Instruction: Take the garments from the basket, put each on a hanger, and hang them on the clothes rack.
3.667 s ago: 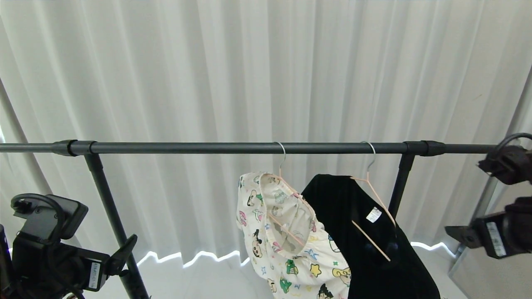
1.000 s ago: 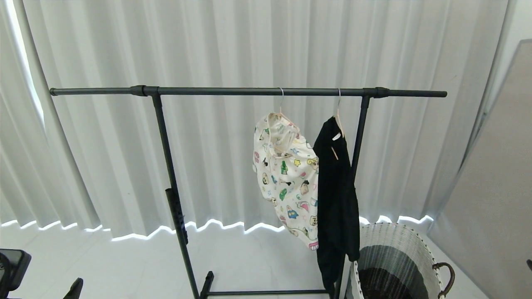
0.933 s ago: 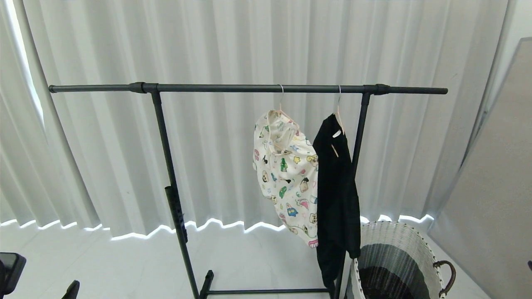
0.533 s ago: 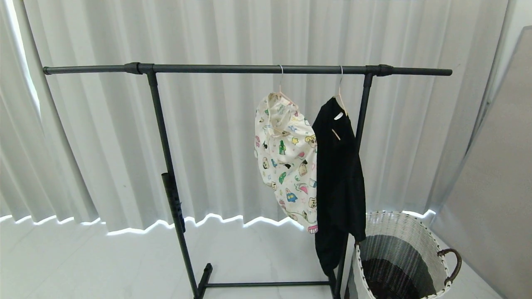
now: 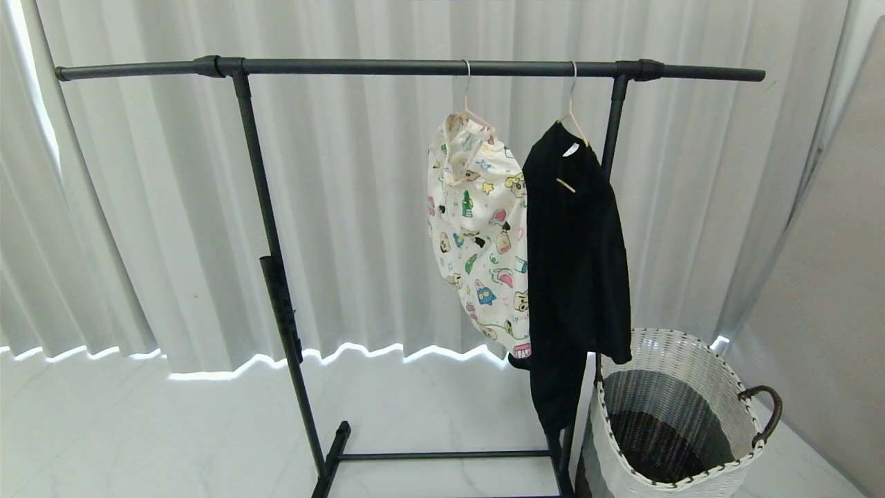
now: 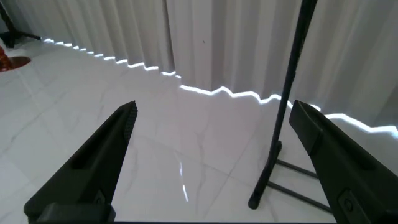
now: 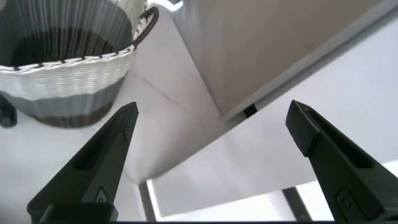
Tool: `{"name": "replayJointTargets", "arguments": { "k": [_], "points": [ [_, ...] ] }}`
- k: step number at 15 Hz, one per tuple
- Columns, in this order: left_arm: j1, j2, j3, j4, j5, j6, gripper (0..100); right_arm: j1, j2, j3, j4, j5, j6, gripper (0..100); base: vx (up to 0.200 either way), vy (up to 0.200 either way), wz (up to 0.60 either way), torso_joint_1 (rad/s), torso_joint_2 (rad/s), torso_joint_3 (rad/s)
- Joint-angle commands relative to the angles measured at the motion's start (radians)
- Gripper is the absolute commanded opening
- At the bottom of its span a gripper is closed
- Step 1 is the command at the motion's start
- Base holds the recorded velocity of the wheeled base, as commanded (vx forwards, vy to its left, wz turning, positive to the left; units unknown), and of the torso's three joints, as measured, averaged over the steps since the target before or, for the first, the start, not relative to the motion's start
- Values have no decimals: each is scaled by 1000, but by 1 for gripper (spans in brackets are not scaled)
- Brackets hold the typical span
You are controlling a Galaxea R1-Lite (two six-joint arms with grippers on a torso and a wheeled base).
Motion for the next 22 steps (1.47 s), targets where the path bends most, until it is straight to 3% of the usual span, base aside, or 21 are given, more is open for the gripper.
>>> {"name": "replayJointTargets", "arguments": {
  "k": [1,4,6,7,8,9,11,14,16,18,19,20,22],
  "points": [
    [0,-16,0,0,0,2,100,6,-190,28,-1,4,2,100,0,0,0,-12,51,-17],
    [0,-16,3,-6,-66,11,100,-1,-281,34,-8,-5,62,100,0,0,0,-38,108,100],
    [0,-16,23,-70,-279,16,100,-4,-282,53,-37,-8,162,100,0,0,0,0,0,0],
    [0,-16,23,-70,-335,16,100,-4,-282,59,-43,-8,174,100,0,0,0,0,0,0],
    [0,-16,23,-64,-519,-9,100,-4,-282,61,-50,-8,178,100,0,0,0,0,0,0],
    [-1,-16,23,-20,-545,-29,100,-4,-282,61,-50,-7,178,100,0,0,0,0,0,0],
    [-46,-34,20,0,-533,-76,100,-4,-282,61,-50,-10,212,100,0,0,0,0,0,0],
    [-78,-105,20,0,-529,-81,100,-4,-282,64,-50,-19,246,100,0,0,0,0,0,0],
    [-78,-105,20,0,-534,-36,100,-4,-282,70,-63,87,252,100,0,0,0,0,0,0],
    [-78,-105,20,0,-534,-39,100,-4,-284,77,-103,305,267,100,0,0,0,0,0,0],
    [-78,-105,20,0,-534,-32,100,-4,-284,77,-96,407,316,100,0,0,0,0,0,0],
    [-78,-106,20,0,-534,-41,100,-4,-284,77,-73,452,362,100,0,0,0,0,0,0],
    [-78,-106,20,0,-533,-59,100,-4,-284,77,-59,450,336,100,0,0,0,0,0,0]
  ]
}}
